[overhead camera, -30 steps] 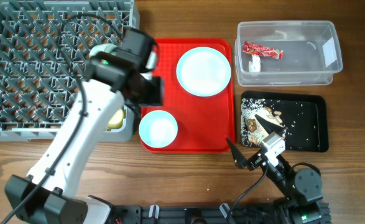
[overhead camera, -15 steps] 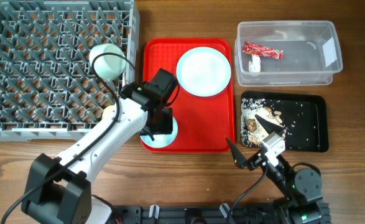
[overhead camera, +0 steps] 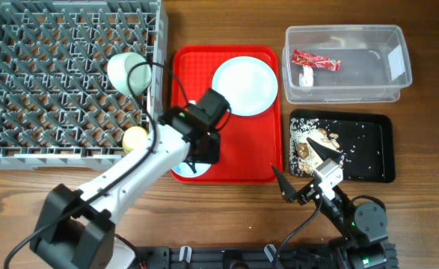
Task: Sort waste into correct bins and load items into the dishwasher rack
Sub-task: 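Grip the light-blue bowl rim with left gripper and lift, then tilt the light-blue bowl into the dish rack and release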
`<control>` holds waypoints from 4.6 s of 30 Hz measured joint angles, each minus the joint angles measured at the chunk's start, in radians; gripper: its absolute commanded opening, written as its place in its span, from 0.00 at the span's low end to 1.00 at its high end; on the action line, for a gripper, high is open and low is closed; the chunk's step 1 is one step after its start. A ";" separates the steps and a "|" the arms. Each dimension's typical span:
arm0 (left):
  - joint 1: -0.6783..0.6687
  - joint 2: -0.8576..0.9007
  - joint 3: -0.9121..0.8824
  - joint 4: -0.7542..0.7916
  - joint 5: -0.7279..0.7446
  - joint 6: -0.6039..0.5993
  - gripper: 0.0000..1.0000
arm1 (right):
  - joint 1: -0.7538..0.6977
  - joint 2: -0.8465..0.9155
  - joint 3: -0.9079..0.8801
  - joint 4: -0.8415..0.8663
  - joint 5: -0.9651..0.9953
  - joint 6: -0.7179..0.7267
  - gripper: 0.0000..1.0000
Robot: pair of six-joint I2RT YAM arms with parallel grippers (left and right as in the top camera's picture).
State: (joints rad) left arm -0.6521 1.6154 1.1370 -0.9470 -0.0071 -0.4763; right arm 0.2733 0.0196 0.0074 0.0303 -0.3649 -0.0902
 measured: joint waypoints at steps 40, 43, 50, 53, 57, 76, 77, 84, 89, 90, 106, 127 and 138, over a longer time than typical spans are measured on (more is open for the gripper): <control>-0.013 0.036 0.161 -0.039 0.128 0.100 0.04 | 0.000 0.000 0.000 0.000 0.000 0.000 1.00; 0.068 -0.113 0.225 -0.052 0.177 0.138 0.04 | 0.000 0.000 0.000 0.000 0.000 0.000 1.00; 0.505 -0.304 0.253 -0.206 0.487 0.331 0.04 | 0.000 0.000 0.000 0.000 0.000 0.000 1.00; 0.714 -0.273 0.247 -0.273 0.692 0.467 0.04 | 0.000 0.000 0.000 0.000 0.000 0.000 1.00; 0.945 -0.185 0.229 -0.341 0.970 0.646 0.04 | 0.000 0.000 0.000 0.000 0.000 0.000 1.00; 1.174 0.180 0.221 -0.225 1.236 0.914 0.04 | 0.000 0.000 0.000 0.000 0.000 0.000 1.00; 1.178 0.180 0.221 -0.220 1.235 0.917 0.04 | 0.000 0.000 0.000 0.000 0.000 0.000 1.00; 1.179 0.180 0.221 -0.230 1.228 0.921 0.04 | 0.000 0.000 0.000 0.000 0.000 0.000 1.00; 1.178 0.180 0.221 -0.254 1.229 0.921 0.04 | 0.000 0.000 0.000 0.000 0.000 0.000 1.00; 1.178 0.180 0.221 -0.254 1.229 0.921 0.04 | 0.000 0.000 0.000 0.000 0.000 0.000 1.00; 1.091 0.180 0.221 -0.229 1.227 0.993 0.04 | 0.000 0.000 0.000 0.000 0.000 0.000 1.00; 1.143 0.268 0.220 -0.261 1.292 0.999 0.05 | 0.000 0.000 0.000 0.000 0.000 0.000 1.00; 1.271 0.282 0.217 -0.456 1.283 1.003 0.54 | 0.000 0.000 0.000 0.000 0.000 0.000 1.00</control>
State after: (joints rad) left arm 0.6189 1.8969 1.3540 -1.4029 1.2755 0.5270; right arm 0.2733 0.0196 0.0074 0.0303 -0.3649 -0.0902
